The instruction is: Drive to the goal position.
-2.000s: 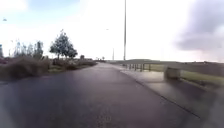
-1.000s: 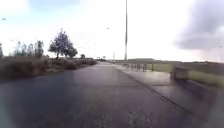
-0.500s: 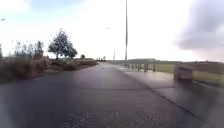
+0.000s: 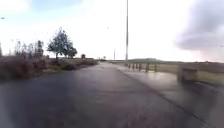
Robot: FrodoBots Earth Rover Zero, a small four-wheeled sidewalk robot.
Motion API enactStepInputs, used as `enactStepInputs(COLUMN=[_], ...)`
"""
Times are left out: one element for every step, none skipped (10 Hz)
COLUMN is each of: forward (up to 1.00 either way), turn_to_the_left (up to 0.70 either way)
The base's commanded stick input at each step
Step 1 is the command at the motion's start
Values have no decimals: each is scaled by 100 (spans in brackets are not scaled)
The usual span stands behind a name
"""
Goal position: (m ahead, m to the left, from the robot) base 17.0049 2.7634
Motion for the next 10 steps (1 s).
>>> enactStepInputs(forward=[45,45,45,45,45,45,45,45,45,45], turn_to_the_left=[0,0,0,0,0,0,0,0,0,0])
